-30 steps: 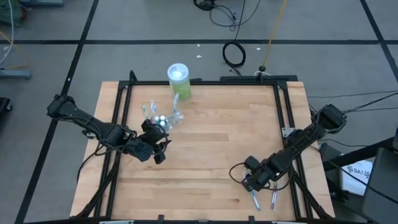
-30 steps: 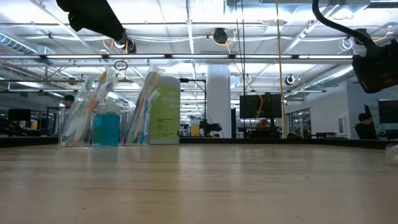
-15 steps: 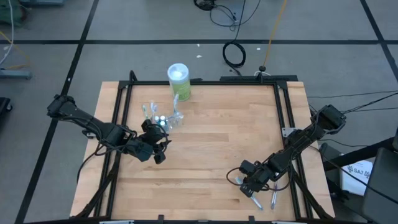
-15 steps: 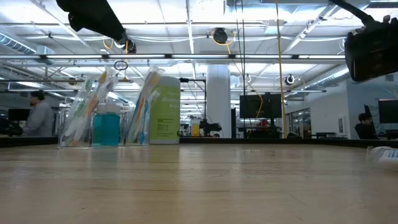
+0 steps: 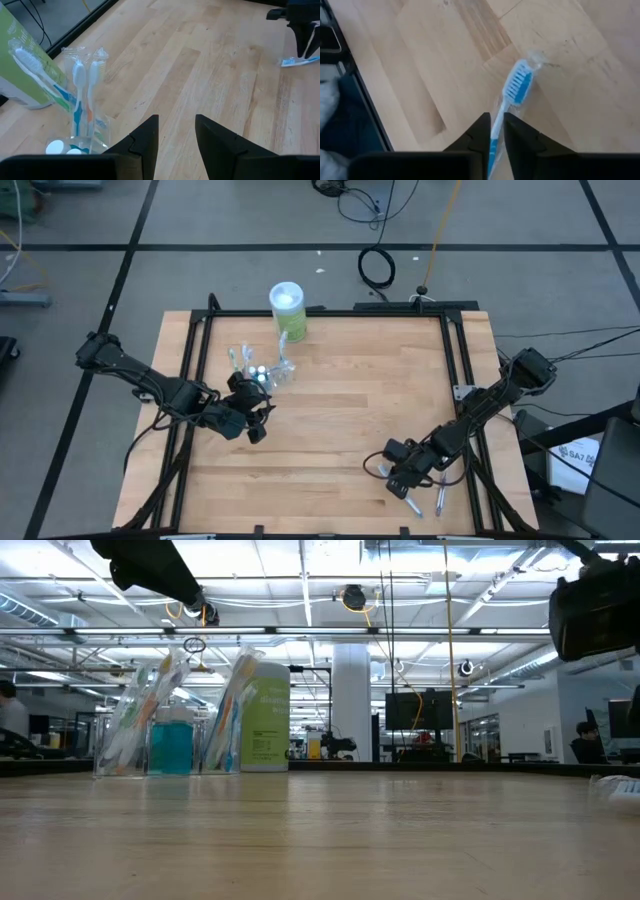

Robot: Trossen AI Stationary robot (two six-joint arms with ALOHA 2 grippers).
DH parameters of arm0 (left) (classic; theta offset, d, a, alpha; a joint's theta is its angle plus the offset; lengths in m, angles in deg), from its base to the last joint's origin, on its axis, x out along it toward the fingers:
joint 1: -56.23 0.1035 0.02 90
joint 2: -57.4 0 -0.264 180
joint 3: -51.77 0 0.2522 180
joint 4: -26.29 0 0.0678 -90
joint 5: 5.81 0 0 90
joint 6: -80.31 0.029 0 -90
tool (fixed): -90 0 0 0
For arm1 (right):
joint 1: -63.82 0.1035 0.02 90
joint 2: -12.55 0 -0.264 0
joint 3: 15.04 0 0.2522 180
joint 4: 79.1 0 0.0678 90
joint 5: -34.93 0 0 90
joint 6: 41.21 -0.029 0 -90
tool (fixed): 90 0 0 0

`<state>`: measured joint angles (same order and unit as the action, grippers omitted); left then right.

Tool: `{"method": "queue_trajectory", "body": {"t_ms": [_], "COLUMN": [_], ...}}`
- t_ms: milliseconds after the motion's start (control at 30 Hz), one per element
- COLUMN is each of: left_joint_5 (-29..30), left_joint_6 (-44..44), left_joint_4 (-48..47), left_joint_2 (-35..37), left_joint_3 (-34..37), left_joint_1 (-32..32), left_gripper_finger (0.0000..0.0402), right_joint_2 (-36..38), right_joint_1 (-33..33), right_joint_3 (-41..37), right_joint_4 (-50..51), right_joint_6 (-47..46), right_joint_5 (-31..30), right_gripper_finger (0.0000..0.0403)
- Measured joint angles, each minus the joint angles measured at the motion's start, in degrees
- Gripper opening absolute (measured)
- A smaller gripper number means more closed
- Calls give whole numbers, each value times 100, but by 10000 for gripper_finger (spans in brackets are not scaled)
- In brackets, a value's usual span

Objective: Pick & Place toothbrushing station
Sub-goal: Put the blue toothbrush into the transparent organizer

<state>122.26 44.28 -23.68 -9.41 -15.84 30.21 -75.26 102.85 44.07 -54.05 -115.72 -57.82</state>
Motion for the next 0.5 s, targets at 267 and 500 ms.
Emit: {"method": "queue_trajectory", "body": {"t_ms": [267,500], "left_joint_5": [2,2], "left_joint_6": [-1,-1], "left_joint_4": [1,1], "left_joint_2": [1,1], "left_joint_3": [0,0], "left_joint_1": [0,0], "left_gripper_finger": [131,131], "right_joint_2": [0,4], "right_joint_1": [2,3], "right_joint_3": [0,-78], "right_joint_4": [6,-9], "right_joint_6": [736,779], "right_joint_5": [-23,-253], "right_gripper_finger": [102,136]}}
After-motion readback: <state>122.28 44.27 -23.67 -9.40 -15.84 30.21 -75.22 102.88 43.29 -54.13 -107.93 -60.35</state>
